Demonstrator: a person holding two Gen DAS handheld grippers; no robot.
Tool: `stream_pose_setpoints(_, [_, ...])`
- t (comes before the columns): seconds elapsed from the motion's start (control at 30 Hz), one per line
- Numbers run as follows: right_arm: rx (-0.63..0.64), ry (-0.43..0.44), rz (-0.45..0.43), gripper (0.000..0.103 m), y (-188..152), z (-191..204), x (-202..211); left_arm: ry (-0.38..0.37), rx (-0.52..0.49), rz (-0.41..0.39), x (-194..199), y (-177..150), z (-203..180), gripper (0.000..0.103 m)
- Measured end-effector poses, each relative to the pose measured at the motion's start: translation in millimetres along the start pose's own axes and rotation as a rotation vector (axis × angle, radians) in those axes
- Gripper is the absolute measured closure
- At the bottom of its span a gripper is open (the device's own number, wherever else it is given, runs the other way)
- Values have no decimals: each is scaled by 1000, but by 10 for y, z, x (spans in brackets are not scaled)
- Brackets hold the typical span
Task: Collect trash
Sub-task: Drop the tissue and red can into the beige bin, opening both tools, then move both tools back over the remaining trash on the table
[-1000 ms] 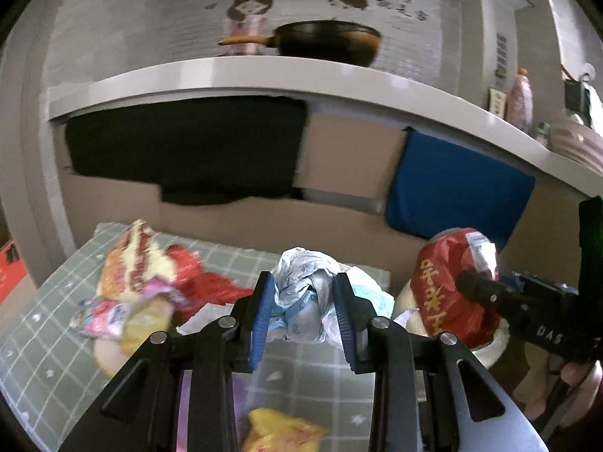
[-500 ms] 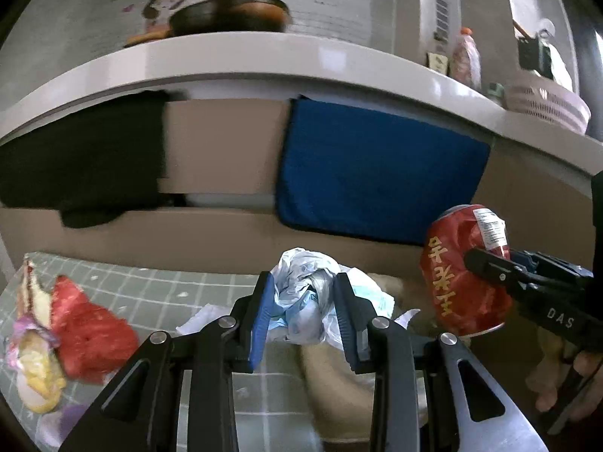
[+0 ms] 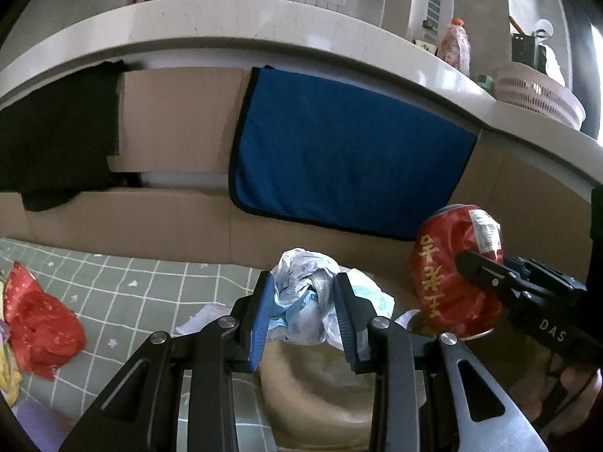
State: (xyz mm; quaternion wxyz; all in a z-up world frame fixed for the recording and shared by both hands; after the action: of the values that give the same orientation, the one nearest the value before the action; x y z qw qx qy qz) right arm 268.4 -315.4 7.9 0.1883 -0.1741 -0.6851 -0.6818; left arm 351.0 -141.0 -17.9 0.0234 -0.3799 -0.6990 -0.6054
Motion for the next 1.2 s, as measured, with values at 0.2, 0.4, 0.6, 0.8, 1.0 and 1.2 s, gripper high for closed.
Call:
stream_pose_setpoints(0.2, [-23,-2,9,69,-7,-62,-64,-15,-10,33,-149,-45,-66,70])
stream_pose_setpoints(0.4, [-52,11,9,68,-25,-173,-204,-163,52,89,-397,21,-71,53])
stream_pose_setpoints(0.6, [-117,20,77,65,-241,-303,-480,-117,57,129,-532,-14,86,53])
stream_pose_setpoints(0.8, [-119,11,106,65,-404,-287,-515,-25,84,90,-205,-40,347,53])
stream_pose_setpoints(1.0, [-82,27,97,65,-422,-31,-398,108,49,86,417,-116,756,53])
stream_pose_setpoints(1.2, [-34,129,64,65,-356,539,-205,193,72,76,1183,-189,1301,53])
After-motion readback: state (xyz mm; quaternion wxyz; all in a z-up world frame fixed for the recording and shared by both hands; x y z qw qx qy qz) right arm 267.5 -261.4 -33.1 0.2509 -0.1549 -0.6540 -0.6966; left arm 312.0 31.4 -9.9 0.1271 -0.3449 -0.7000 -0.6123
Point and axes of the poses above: each gripper's, at about its wrist camera, not at the fingertips, and x roughly against the way its jaws point, z to its left, y to its top, the point moved 5 cm from there along -x, roughly the way its jaws point, and after that the axes turned 4 degrees about x, right-handed, at the moved point
